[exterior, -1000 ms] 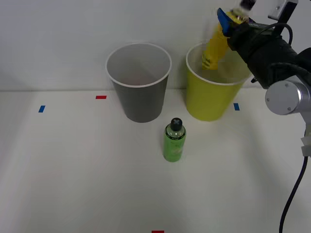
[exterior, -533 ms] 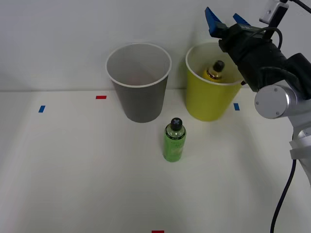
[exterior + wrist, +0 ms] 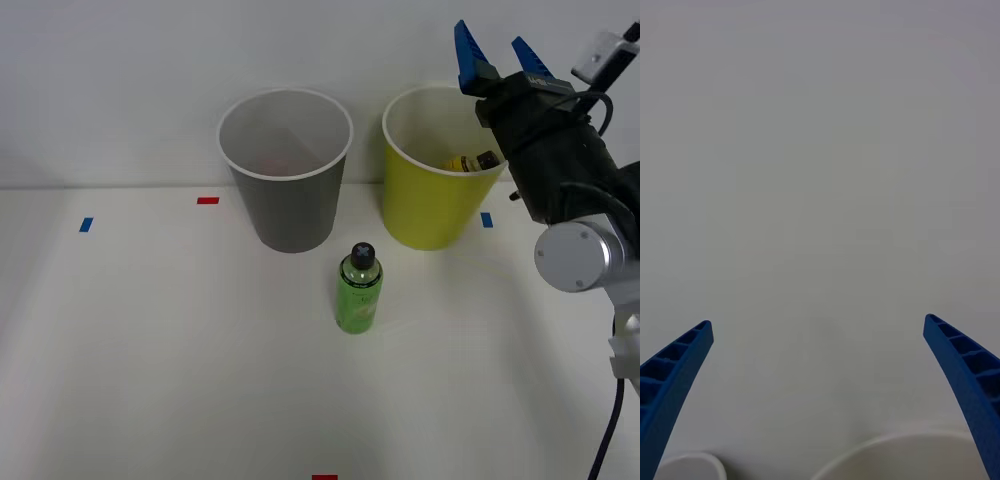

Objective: Put cans in the gray bin, plastic bottles in the light green bin

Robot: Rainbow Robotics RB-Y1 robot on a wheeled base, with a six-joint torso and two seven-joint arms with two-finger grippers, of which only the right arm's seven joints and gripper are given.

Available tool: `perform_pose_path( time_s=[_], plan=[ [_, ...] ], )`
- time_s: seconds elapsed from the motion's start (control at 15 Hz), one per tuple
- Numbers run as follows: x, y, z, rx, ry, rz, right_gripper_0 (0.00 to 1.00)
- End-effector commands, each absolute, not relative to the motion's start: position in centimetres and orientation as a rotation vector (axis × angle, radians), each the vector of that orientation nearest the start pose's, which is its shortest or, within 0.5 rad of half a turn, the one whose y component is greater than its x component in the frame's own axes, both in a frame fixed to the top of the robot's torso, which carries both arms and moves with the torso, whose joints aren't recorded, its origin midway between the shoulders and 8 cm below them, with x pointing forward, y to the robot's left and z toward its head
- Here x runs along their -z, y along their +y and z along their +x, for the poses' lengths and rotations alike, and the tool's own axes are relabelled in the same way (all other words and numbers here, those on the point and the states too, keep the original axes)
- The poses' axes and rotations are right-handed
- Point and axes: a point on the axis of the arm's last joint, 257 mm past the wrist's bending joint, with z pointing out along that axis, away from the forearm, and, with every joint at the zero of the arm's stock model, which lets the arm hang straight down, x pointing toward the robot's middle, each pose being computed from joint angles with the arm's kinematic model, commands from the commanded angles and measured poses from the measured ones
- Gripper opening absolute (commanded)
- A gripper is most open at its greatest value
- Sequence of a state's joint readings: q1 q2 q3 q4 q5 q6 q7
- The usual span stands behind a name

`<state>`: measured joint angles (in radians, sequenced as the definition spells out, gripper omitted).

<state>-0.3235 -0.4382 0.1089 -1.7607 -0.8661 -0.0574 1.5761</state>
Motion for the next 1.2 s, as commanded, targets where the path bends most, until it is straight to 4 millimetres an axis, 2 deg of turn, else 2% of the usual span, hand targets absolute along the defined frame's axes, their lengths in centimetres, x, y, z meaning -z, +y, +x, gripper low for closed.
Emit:
perform_pose_path(
  time_s=[0.07,0.27,0.47,0.73,0.93,1.2],
  plan=[
    [-4.1,-23.4,52.6,-0.572,1.084,0.101,0.96],
    [-1.8,-27.1,49.2,-0.5,1.068,0.16,0.96],
    [1.5,-29.6,47.3,-0.41,1.089,0.189,0.96],
    [3.6,-30.4,45.6,-0.269,1.103,0.133,0.96],
    [6.5,-31.3,43.9,-0.175,1.153,0.098,0.96],
    [11.7,-31.6,40.5,-0.097,1.24,0.087,0.96]
  ],
)
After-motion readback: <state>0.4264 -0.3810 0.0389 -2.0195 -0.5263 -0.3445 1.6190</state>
